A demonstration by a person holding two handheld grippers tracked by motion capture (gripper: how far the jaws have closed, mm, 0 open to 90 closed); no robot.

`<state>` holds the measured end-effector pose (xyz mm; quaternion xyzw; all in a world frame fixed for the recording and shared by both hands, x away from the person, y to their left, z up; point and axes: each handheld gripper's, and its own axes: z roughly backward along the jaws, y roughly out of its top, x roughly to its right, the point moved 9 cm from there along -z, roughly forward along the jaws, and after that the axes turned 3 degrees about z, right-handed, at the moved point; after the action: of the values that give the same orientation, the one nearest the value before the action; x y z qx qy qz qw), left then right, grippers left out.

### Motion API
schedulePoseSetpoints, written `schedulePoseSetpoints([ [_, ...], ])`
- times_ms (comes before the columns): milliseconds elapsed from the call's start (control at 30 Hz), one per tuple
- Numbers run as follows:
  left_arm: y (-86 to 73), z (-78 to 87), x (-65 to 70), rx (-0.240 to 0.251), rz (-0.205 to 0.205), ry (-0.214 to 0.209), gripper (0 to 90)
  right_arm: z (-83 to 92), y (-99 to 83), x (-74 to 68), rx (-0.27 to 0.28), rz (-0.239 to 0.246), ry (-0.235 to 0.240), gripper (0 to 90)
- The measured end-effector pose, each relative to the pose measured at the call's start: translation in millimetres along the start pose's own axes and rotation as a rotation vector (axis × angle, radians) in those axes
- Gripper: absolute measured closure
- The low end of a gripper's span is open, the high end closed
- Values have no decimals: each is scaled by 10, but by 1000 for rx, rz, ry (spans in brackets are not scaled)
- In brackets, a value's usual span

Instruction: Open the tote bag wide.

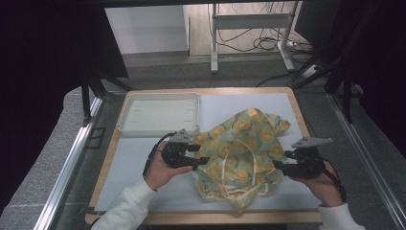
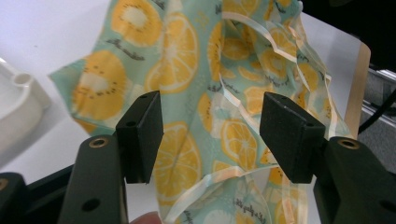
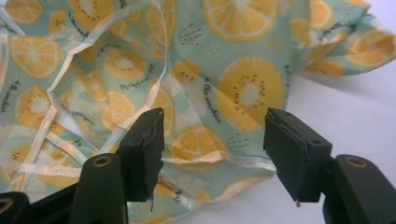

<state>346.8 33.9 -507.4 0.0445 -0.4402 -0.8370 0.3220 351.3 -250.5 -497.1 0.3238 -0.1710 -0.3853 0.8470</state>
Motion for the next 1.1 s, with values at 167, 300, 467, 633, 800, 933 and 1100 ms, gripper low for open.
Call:
schedulePoseSetpoints([
  [167,-37,-82,51,-20,-5,-8,387,-78,-23,-40,-21,5,12,378],
  [300,-72,-130,41,-40,-12,-5,382,-113,-22,-72,-23,7,13,375],
  [467,-128,-206,49,-62,-2,-6,380,-144,-10,-125,-26,17,23,375],
  [633,-180,-270,30,-84,-3,-5,379,-214,-11,-204,-34,33,48,375],
  [800,-226,-328,19,-100,4,-4,404,-323,-55,-265,-57,38,75,375],
  [933,-253,-353,26,-115,-6,-6,466,-428,-107,-329,-89,31,97,371],
  [1100,-306,-408,21,-138,-9,-10,557,-600,-193,-426,-144,52,119,348],
])
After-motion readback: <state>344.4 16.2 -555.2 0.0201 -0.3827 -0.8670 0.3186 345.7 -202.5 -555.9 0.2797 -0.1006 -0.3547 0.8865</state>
